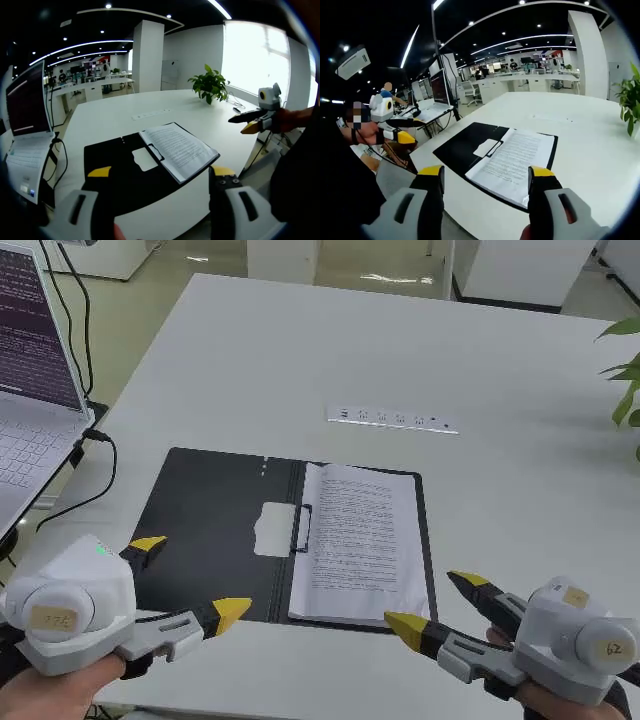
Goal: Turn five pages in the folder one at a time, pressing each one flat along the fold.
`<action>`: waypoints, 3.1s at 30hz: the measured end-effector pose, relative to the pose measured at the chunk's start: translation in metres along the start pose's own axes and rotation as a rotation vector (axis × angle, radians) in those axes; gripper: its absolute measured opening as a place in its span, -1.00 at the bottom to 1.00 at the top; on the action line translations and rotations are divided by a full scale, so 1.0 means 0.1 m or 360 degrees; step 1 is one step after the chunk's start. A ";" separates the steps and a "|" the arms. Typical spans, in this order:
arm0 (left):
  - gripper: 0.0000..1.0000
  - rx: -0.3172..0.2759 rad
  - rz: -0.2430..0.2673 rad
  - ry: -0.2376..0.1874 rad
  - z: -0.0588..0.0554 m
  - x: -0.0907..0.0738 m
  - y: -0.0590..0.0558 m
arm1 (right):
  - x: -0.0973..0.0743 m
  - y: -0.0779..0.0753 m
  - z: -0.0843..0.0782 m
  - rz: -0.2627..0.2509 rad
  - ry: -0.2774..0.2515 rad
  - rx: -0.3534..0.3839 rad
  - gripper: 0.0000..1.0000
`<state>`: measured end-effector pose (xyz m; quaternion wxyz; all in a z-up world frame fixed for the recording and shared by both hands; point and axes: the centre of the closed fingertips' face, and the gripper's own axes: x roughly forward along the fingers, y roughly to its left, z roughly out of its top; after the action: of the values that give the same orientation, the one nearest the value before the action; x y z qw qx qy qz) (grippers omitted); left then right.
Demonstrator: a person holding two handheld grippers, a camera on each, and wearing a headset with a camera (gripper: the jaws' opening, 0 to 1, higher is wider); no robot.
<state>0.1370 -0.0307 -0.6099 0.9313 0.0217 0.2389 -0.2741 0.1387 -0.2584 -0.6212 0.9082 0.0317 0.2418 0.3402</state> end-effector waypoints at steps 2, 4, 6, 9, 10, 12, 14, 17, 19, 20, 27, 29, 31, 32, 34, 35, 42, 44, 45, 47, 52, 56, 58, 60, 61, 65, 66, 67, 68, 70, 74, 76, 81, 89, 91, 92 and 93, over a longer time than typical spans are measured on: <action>0.54 0.0003 -0.0001 0.0001 0.00 0.00 0.00 | 0.00 0.00 0.01 0.0001 -0.0001 -0.0002 0.32; 0.54 0.0009 -0.0003 0.0001 0.01 0.00 -0.01 | 0.02 0.01 0.02 0.0006 -0.0003 -0.0008 0.32; 0.54 0.0013 -0.0004 0.0002 0.01 0.00 0.00 | 0.03 0.01 0.02 0.0007 -0.0001 -0.0014 0.32; 0.54 0.0020 -0.0004 0.0001 0.03 -0.01 0.00 | 0.03 0.02 0.03 0.0012 0.0000 -0.0017 0.32; 0.54 0.0023 -0.0002 0.0000 0.03 0.00 0.01 | 0.04 0.01 0.03 0.0014 0.0001 -0.0020 0.32; 0.55 0.0027 -0.0003 -0.0003 0.05 0.00 0.02 | 0.04 0.01 0.02 0.0015 0.0009 -0.0025 0.33; 0.55 0.0032 -0.0003 -0.0004 0.05 0.00 0.03 | 0.04 0.02 0.02 0.0018 0.0011 -0.0029 0.33; 0.55 0.0032 -0.0002 -0.0006 0.06 0.00 0.03 | 0.04 0.02 0.02 0.0019 0.0013 -0.0031 0.33; 0.55 0.0029 -0.0002 -0.0007 0.05 0.00 0.04 | 0.04 0.01 0.02 0.0016 0.0012 -0.0026 0.33; 0.55 0.0028 -0.0003 -0.0006 0.05 0.00 0.04 | 0.04 0.01 0.02 0.0015 0.0011 -0.0024 0.33; 0.55 0.0023 -0.0007 0.0001 0.02 0.01 0.02 | 0.03 0.00 -0.01 0.0007 0.0015 -0.0015 0.33; 0.55 0.0022 -0.0008 0.0001 0.02 0.01 0.02 | 0.02 0.00 -0.02 0.0005 0.0016 -0.0014 0.33; 0.55 0.0023 -0.0008 -0.0002 0.03 0.01 0.02 | 0.02 0.00 -0.02 0.0003 0.0019 -0.0015 0.33; 0.55 0.0021 -0.0007 -0.0003 0.03 0.01 0.02 | 0.02 0.00 -0.02 0.0003 0.0019 -0.0015 0.33; 0.55 0.0020 -0.0005 -0.0007 0.04 0.01 0.02 | 0.02 -0.01 -0.02 0.0001 0.0018 -0.0017 0.33; 0.55 0.0019 -0.0005 -0.0008 0.04 0.01 0.02 | 0.02 -0.01 -0.01 0.0000 0.0015 -0.0018 0.33; 0.56 0.0023 -0.0003 -0.0013 0.05 0.00 0.04 | 0.03 -0.02 0.00 -0.0006 0.0007 -0.0018 0.33; 0.56 0.0022 -0.0001 -0.0015 0.05 0.00 0.04 | 0.03 -0.02 0.00 -0.0006 0.0006 -0.0018 0.33; 0.56 0.0023 0.0000 -0.0015 0.06 0.00 0.05 | 0.03 -0.02 0.00 -0.0006 0.0006 -0.0016 0.33; 0.56 0.0022 -0.0001 -0.0018 0.06 0.00 0.05 | 0.03 -0.01 -0.01 -0.0008 0.0012 -0.0020 0.33; 0.57 0.0024 -0.0002 -0.0022 0.06 -0.01 0.07 | 0.02 -0.01 -0.02 -0.0009 0.0020 -0.0026 0.35; 0.57 0.0020 -0.0006 -0.0023 0.05 -0.02 0.07 | 0.01 -0.02 -0.03 -0.0014 0.0020 -0.0023 0.35; 0.57 0.0025 -0.0008 -0.0018 0.04 -0.02 0.07 | 0.01 -0.03 -0.03 -0.0015 0.0025 -0.0028 0.35; 0.57 0.0023 -0.0010 -0.0018 0.04 -0.01 0.07 | 0.01 -0.03 -0.04 -0.0017 0.0030 -0.0032 0.36; 0.57 0.0020 -0.0011 -0.0021 0.04 -0.01 0.08 | 0.01 -0.03 -0.04 -0.0016 0.0029 -0.0034 0.36; 0.57 0.0020 -0.0018 -0.0021 0.03 0.00 0.09 | 0.01 -0.02 -0.06 -0.0014 0.0040 -0.0042 0.38; 0.57 0.0021 -0.0022 -0.0020 0.03 0.00 0.08 | 0.01 -0.02 -0.07 -0.0014 0.0046 -0.0045 0.39; 0.57 0.0023 -0.0027 -0.0017 0.02 0.01 0.08 | 0.01 -0.01 -0.09 -0.0012 0.0054 -0.0048 0.39; 0.57 0.0026 -0.0031 -0.0015 0.02 0.02 0.08 | 0.01 -0.01 -0.09 -0.0011 0.0058 -0.0049 0.40; 0.57 0.0035 -0.0041 -0.0008 0.01 0.03 0.06 | 0.01 -0.01 -0.11 -0.0012 0.0064 -0.0048 0.40; 0.57 0.0037 -0.0056 -0.0005 0.01 0.05 0.05 | -0.01 0.00 -0.15 -0.0016 0.0072 -0.0039 0.41; 0.56 0.0040 -0.0068 -0.0002 0.01 0.08 0.05 | -0.01 -0.02 -0.18 -0.0034 0.0085 -0.0027 0.44; 0.55 0.0061 -0.0112 0.0004 0.03 0.16 0.01 | -0.03 0.00 -0.22 -0.0041 0.0111 -0.0021 0.44; 0.54 0.0108 -0.0214 0.0020 0.09 0.34 -0.13 | -0.07 -0.01 -0.22 -0.0071 0.0098 -0.0002 0.44; 0.54 0.0116 -0.0236 0.0016 0.12 0.38 -0.14 | -0.08 -0.01 -0.23 -0.0074 0.0097 0.0000 0.44; 0.54 0.0125 -0.0252 0.0014 0.13 0.41 -0.17 | -0.08 -0.01 -0.24 -0.0078 0.0100 0.0001 0.44; 0.54 0.0131 -0.0263 0.0016 0.14 0.43 -0.19 | -0.08 -0.01 -0.25 -0.0079 0.0101 0.0003 0.44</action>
<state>0.1650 -0.0707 -0.6152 0.9026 0.0416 0.2331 -0.3595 0.1229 -0.2673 -0.6399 0.9082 0.0158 0.2716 0.3180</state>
